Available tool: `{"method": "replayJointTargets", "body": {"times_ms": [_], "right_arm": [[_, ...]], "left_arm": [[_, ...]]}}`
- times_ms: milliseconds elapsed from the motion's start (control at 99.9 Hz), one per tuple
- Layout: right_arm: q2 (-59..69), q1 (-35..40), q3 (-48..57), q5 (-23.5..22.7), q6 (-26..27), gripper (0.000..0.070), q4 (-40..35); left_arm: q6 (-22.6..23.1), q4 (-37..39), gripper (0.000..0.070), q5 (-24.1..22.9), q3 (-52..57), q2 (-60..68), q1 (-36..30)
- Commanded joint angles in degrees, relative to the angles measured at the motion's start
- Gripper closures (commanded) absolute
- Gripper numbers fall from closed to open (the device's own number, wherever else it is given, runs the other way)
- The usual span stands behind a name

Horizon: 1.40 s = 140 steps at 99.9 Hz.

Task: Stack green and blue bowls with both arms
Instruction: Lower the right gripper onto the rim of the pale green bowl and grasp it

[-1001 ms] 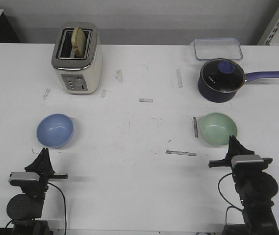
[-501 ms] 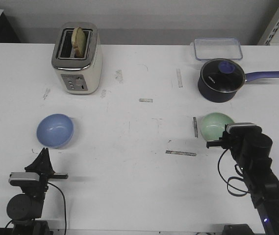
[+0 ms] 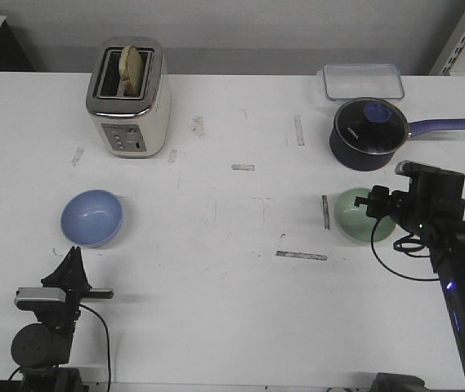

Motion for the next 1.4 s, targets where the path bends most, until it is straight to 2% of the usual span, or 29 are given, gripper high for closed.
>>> {"method": "replayJointTargets", "body": {"times_ms": [0, 100, 140, 270, 401, 621, 881, 1091, 1252, 1392], "right_arm": [[2.82, -1.25, 3.06, -0.26, 1.2, 0.0381, -2.01], [5.86, -3.52, 5.75, -0.26, 1.11, 0.0211, -5.53], [6.82, -4.26, 6.36, -0.24, 1.07, 0.0184, -6.49], [8.87, -6.45, 6.56, -0.2, 0.15, 0.0184, -8.37], [10.93, -8.41, 6.54, -0.15, -3.43, 0.0184, -10.38], [15.26, -8.83, 6.51, -0.33, -5.62, 0.0185, -10.88], [21.22, -9.25, 6.47, -6.08, -8.15, 0.0192, -9.62], [22.23, -9.94, 6.29, -6.64, -8.15, 0.0345, -7.69], [22.23, -10.75, 6.21, -6.64, -8.15, 0.0507, -7.56], [22.08, -11.17, 6.21, -6.67, -8.17, 0.0581, -7.61]], "left_arm": [[0.68, 0.85, 0.0698, 0.26, -1.25, -0.11, 0.04], [0.68, 0.85, 0.0698, 0.26, -1.25, -0.11, 0.04], [0.68, 0.85, 0.0698, 0.26, -1.25, -0.11, 0.04], [0.68, 0.85, 0.0698, 0.26, -1.25, -0.11, 0.04], [0.68, 0.85, 0.0698, 0.26, -1.25, -0.11, 0.04], [0.68, 0.85, 0.0698, 0.26, -1.25, -0.11, 0.04], [0.68, 0.85, 0.0698, 0.26, -1.25, -0.11, 0.04], [0.68, 0.85, 0.0698, 0.26, -1.25, -0.11, 0.04], [0.68, 0.85, 0.0698, 0.26, -1.25, -0.11, 0.04], [0.68, 0.85, 0.0698, 0.26, -1.25, -0.11, 0.04]]}}
